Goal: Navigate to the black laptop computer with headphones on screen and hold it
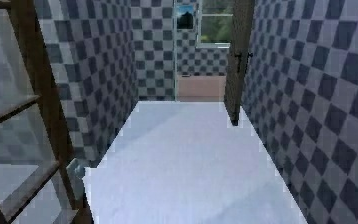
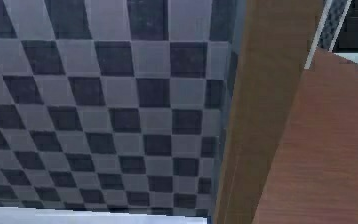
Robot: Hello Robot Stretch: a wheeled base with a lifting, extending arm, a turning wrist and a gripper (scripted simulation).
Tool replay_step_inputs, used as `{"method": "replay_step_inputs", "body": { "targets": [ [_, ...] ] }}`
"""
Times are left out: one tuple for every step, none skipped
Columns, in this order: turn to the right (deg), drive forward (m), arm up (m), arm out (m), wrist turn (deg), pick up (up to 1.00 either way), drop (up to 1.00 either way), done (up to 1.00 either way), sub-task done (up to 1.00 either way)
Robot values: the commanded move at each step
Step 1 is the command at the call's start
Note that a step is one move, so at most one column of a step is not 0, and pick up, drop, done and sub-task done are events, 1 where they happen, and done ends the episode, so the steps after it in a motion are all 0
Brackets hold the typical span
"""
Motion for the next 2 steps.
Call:
{"method": "replay_step_inputs", "body": {
  "targets": [
    [3.0,0.0,0.0,0.0,0.0,0.0,0.0,0.0,0.0],
    [0.0,0.45,0.0,0.0,0.0,0.0,0.0,0.0,0.0]
  ]
}}
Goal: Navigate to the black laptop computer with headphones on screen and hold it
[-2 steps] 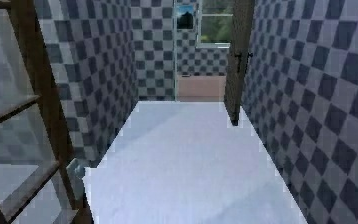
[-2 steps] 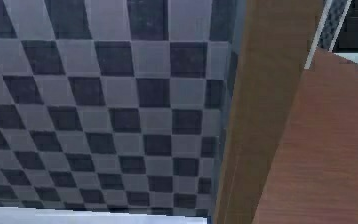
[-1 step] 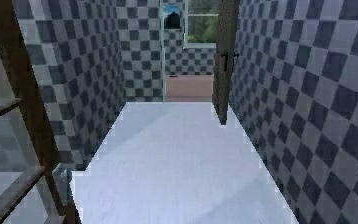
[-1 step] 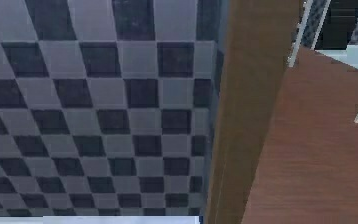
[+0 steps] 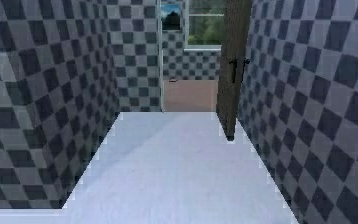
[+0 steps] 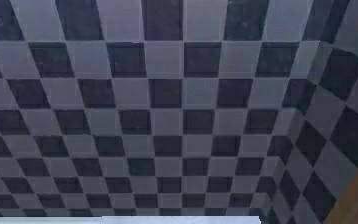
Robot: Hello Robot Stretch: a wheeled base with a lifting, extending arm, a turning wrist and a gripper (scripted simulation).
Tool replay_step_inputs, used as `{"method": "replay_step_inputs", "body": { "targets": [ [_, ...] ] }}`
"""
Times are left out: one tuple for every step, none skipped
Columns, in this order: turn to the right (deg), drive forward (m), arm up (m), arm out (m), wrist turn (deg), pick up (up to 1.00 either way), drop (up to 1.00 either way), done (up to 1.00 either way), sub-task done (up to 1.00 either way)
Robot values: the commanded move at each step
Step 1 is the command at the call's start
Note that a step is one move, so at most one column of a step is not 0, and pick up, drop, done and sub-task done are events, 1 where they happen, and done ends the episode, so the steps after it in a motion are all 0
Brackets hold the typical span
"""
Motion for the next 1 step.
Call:
{"method": "replay_step_inputs", "body": {
  "targets": [
    [0.0,1.0,0.0,0.0,0.0,0.0,0.0,0.0,0.0]
  ]
}}
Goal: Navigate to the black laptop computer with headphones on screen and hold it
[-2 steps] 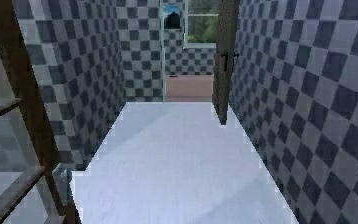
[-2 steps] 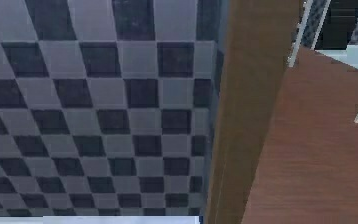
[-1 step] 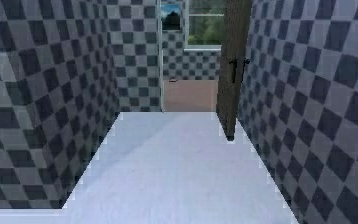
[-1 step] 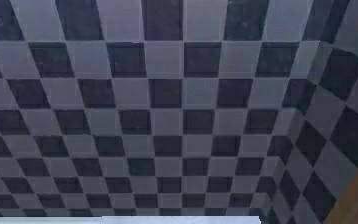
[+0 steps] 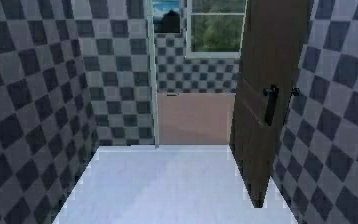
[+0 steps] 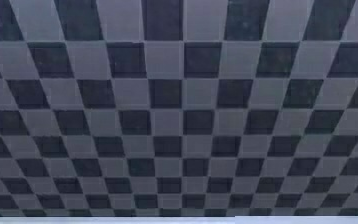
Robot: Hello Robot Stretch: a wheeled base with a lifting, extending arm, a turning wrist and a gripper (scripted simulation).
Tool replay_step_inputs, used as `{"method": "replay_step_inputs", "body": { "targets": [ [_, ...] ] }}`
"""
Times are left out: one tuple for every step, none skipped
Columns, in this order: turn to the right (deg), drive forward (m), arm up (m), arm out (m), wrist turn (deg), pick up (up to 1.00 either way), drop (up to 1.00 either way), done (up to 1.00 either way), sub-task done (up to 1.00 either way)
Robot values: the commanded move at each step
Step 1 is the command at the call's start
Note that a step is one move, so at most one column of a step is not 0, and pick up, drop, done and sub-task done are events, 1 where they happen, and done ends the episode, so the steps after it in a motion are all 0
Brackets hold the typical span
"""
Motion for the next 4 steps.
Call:
{"method": "replay_step_inputs", "body": {
  "targets": [
    [0.0,1.0,0.0,0.0,0.0,0.0,0.0,0.0,0.0],
    [0.0,0.55,0.0,0.0,0.0,0.0,0.0,0.0,0.0],
    [21.0,0.0,0.0,0.0,0.0,0.0,0.0,0.0,0.0],
    [0.0,0.85,0.0,0.0,0.0,0.0,0.0,0.0,0.0]
  ]
}}
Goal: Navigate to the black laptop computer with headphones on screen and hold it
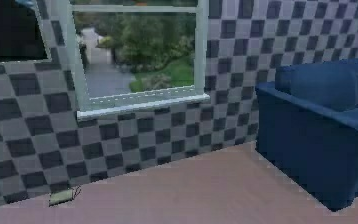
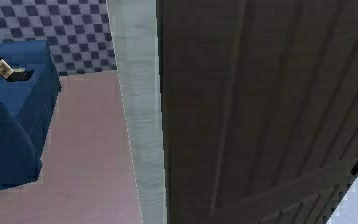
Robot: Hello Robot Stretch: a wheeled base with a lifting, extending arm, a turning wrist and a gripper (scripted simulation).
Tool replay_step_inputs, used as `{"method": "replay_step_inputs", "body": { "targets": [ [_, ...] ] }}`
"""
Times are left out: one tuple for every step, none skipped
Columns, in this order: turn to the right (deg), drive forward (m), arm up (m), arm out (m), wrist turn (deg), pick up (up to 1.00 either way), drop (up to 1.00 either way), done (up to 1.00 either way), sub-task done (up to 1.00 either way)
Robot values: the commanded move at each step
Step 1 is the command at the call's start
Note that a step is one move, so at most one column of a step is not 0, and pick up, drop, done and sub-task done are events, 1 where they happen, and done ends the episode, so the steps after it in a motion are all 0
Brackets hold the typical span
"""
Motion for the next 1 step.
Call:
{"method": "replay_step_inputs", "body": {
  "targets": [
    [18.0,0.0,0.0,0.0,0.0,0.0,0.0,0.0,0.0]
  ]
}}
